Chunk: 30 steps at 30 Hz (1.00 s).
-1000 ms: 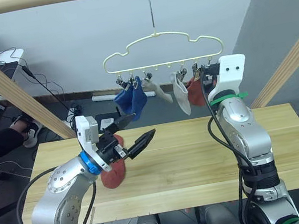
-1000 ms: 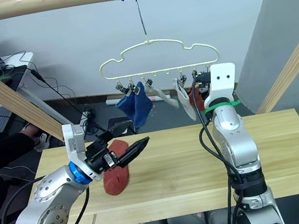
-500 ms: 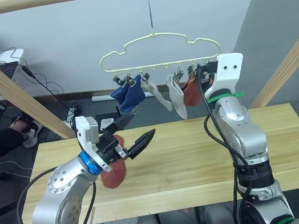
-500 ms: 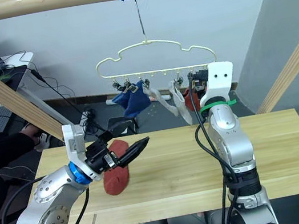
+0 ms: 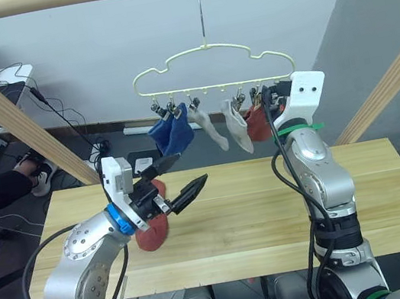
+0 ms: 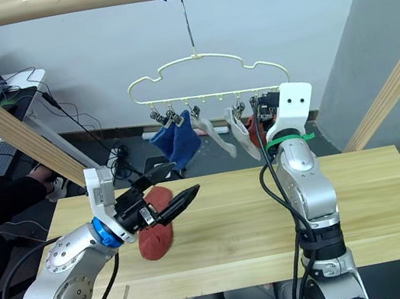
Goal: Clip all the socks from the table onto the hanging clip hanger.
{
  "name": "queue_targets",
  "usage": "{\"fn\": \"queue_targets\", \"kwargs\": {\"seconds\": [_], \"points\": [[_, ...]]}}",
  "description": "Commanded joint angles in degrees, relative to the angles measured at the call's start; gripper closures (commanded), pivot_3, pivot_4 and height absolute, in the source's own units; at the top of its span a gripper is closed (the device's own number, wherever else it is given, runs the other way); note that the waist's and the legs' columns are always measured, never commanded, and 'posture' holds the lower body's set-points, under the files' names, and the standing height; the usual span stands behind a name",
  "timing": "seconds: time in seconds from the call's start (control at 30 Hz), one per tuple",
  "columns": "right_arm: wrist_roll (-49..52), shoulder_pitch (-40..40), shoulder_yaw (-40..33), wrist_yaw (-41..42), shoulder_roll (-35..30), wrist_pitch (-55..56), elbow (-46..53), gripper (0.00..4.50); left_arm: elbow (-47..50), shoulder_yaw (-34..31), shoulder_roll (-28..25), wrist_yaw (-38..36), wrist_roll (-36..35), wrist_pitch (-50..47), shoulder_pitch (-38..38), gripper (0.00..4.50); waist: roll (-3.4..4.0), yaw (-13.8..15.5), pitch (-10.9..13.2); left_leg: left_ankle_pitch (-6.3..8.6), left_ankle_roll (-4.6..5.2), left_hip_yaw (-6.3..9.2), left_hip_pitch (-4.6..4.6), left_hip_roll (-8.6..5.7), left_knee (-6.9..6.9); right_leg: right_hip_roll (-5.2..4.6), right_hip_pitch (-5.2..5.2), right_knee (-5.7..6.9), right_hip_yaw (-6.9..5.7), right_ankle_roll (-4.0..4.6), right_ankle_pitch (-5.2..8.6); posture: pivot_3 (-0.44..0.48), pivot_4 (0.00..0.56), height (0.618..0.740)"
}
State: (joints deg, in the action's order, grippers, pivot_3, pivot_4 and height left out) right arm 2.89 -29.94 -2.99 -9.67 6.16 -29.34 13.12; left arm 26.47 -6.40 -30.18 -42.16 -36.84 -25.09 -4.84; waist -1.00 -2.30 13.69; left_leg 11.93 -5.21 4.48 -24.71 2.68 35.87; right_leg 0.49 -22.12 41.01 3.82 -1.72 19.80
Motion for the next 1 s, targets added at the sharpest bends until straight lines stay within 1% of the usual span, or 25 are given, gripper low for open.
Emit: {"fn": "queue_targets", "kwargs": {"seconds": [0.03,0.17,0.27,0.37,0.43,0.47,0.6,0.7,0.8,0.87,0.9,1.0], "points": [[-0.01,-1.05,0.17,-0.18,0.11,0.86,1.06,2.25,2.43,0.17,-0.07,-0.46,0.18,1.42,0.41,0.00,0.00,0.01,0.00,0.00,0.00,0.00,0.00,0.00,0.00,0.00,0.00,0.00,0.00,0.00,0.00,0.063,0.221,0.740],[0.07,-1.04,0.20,-0.13,0.21,0.88,1.10,2.25,2.46,0.26,-0.15,-0.52,0.23,1.71,0.62,0.00,0.00,0.02,0.00,0.00,0.00,0.00,0.00,0.00,-0.01,0.00,0.00,0.00,0.00,0.00,0.00,0.062,0.221,0.740],[-0.22,-1.13,0.39,0.07,-0.11,1.30,1.08,2.86,2.32,0.39,-0.19,-0.57,0.26,1.91,0.62,0.00,0.00,0.03,0.00,0.00,0.00,0.00,0.00,0.00,-0.01,0.00,-0.01,0.00,0.01,0.00,0.00,0.061,0.221,0.740],[-0.37,-1.08,0.54,0.10,-0.26,1.38,1.25,3.85,2.38,0.58,-0.10,-0.54,0.25,1.95,0.74,0.00,0.00,0.04,0.00,0.00,0.00,0.00,0.00,0.00,-0.01,0.00,-0.01,0.00,0.01,0.00,0.00,0.061,0.221,0.740],[-0.36,-1.07,0.58,0.13,-0.30,1.43,1.26,4.32,2.36,0.77,-0.01,-0.51,0.33,2.02,0.81,0.00,0.00,0.05,0.00,0.00,0.00,0.00,0.00,0.00,-0.01,0.00,-0.01,0.00,0.01,0.00,0.00,0.061,0.221,0.740],[-0.32,-1.02,0.62,0.22,-0.34,1.38,1.36,4.48,2.35,0.88,0.04,-0.46,0.35,2.03,0.88,0.00,0.00,0.05,0.00,0.00,0.00,0.00,0.00,0.00,-0.01,0.00,-0.01,0.00,0.01,0.00,0.00,0.061,0.221,0.740],[0.18,-0.52,0.79,1.52,-1.13,0.69,2.34,4.48,2.35,1.11,-0.05,-0.31,0.51,2.01,1.30,0.00,0.00,0.18,0.00,0.00,0.00,0.00,0.00,0.00,-0.01,0.00,-0.01,0.00,0.01,0.00,0.00,0.053,0.224,0.740],[2.01,-0.25,0.06,6.69,-5.44,-1.46,3.32,4.48,0.65,0.51,-0.82,0.19,2.06,1.99,2.21,0.00,0.01,0.24,0.01,0.00,0.00,-0.02,0.00,-0.01,-0.01,0.00,-0.01,-0.01,0.02,0.00,0.00,0.048,0.224,0.740],[5.25,-0.74,-0.54,15.41,-13.47,-6.06,3.85,4.48,-4.89,-0.15,-3.04,2.90,8.11,2.02,2.66,0.00,0.02,0.45,0.01,0.00,0.00,-0.03,0.00,-0.02,-0.01,-0.01,-0.01,-0.03,0.03,0.00,0.00,0.045,0.225,0.740],[6.88,-0.90,-0.74,19.05,-17.20,-7.97,4.25,4.48,-8.82,-0.56,-4.04,4.79,11.83,3.19,2.31,0.00,0.04,0.46,0.02,0.00,0.01,-0.01,0.01,-0.02,-0.01,0.00,0.00,-0.02,0.01,0.00,0.00,0.045,0.225,0.740],[7.52,-1.05,-0.93,20.40,-18.74,-8.42,4.26,4.48,-11.17,-0.87,-4.27,5.90,13.48,3.90,1.77,0.00,0.04,0.44,0.02,0.00,0.01,-0.01,0.02,-0.01,-0.01,0.00,0.00,-0.01,0.01,0.00,0.00,0.026,0.228,0.740],[9.42,-1.48,-0.89,25.25,-23.47,-10.46,4.12,4.48,-20.08,-0.49,-5.17,9.06,17.97,2.66,-0.95,0.00,0.03,0.41,0.03,0.01,0.02,-0.02,0.02,-0.01,-0.01,0.00,0.00,-0.03,0.02,0.00,0.00,0.013,0.228,0.740]]}}
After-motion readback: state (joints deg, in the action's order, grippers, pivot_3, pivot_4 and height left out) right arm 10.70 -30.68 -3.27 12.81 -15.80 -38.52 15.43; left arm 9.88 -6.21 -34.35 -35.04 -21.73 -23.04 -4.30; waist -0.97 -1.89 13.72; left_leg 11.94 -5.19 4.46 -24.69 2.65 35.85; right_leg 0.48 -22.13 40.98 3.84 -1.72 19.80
